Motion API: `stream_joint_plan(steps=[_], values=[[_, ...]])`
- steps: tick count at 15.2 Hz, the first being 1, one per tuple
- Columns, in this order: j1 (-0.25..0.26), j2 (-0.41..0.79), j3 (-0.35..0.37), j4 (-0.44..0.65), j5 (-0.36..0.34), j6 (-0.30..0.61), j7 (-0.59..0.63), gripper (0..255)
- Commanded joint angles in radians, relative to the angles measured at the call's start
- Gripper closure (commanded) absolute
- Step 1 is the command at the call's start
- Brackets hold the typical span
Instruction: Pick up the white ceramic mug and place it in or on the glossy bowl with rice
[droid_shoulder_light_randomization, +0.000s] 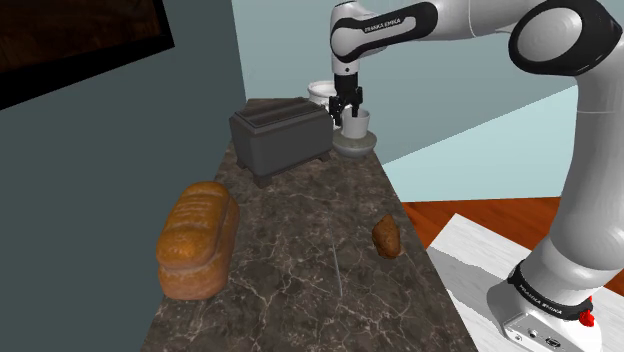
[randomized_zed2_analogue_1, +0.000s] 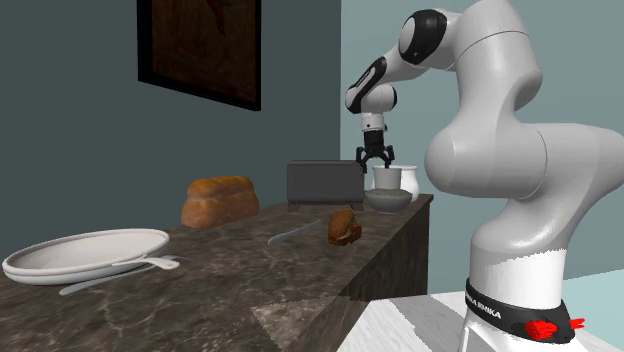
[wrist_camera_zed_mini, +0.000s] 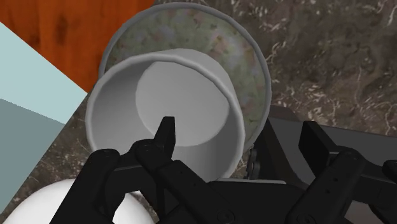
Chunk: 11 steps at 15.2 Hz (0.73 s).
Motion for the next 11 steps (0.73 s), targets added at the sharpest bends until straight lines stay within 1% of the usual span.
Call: stream_joint_plan(steps=[1, 3, 11], values=[[0.005, 0.003, 0.001, 0.054, 0.001, -0.051, -0.002, 0], [0.012, 0.011, 0.003, 0.126, 0.0, -0.115, -0.005, 0], [0.012, 0.011, 0.003, 0.126, 0.0, -0.115, -0.005, 0]])
